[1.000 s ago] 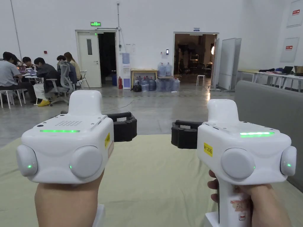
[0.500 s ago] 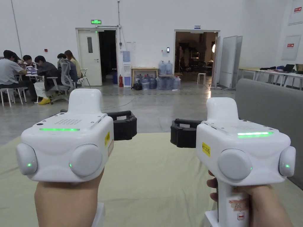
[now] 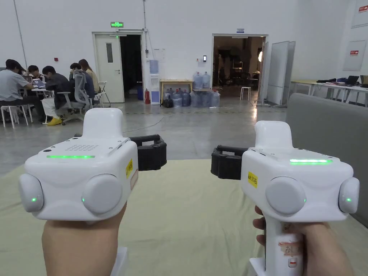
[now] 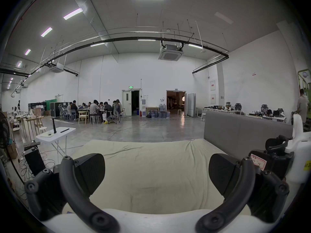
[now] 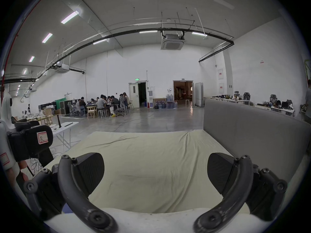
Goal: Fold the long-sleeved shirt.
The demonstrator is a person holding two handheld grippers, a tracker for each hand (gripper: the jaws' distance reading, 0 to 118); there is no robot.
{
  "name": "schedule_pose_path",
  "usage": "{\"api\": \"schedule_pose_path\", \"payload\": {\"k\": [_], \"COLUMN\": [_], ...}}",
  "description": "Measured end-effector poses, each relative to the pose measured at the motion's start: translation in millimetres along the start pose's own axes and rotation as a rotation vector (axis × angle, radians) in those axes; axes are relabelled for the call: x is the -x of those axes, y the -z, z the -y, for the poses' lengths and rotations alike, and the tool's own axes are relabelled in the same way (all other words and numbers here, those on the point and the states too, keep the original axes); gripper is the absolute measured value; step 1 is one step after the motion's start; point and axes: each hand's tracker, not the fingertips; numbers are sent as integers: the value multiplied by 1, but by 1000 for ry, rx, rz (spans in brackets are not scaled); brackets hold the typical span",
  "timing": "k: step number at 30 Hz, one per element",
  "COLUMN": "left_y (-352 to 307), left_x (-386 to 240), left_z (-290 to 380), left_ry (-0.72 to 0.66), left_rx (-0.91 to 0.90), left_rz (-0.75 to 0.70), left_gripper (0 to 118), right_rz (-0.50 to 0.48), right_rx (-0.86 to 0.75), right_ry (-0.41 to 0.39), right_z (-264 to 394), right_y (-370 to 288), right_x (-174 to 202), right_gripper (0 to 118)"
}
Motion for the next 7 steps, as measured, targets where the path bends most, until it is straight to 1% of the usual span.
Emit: {"api": "schedule_pose_path", "payload": {"k": [7], "left_y": [4], "left_x": [1], "left_z": [1], "left_ry": [3], "left_rx": [4], "left_rz": [-3], "left_gripper": [118], "right_rz": [16], "right_rx": [3], "right_ry": [-36], "right_z": [4], "right_y": [3], "right_x": [3], "right_gripper": [118]}}
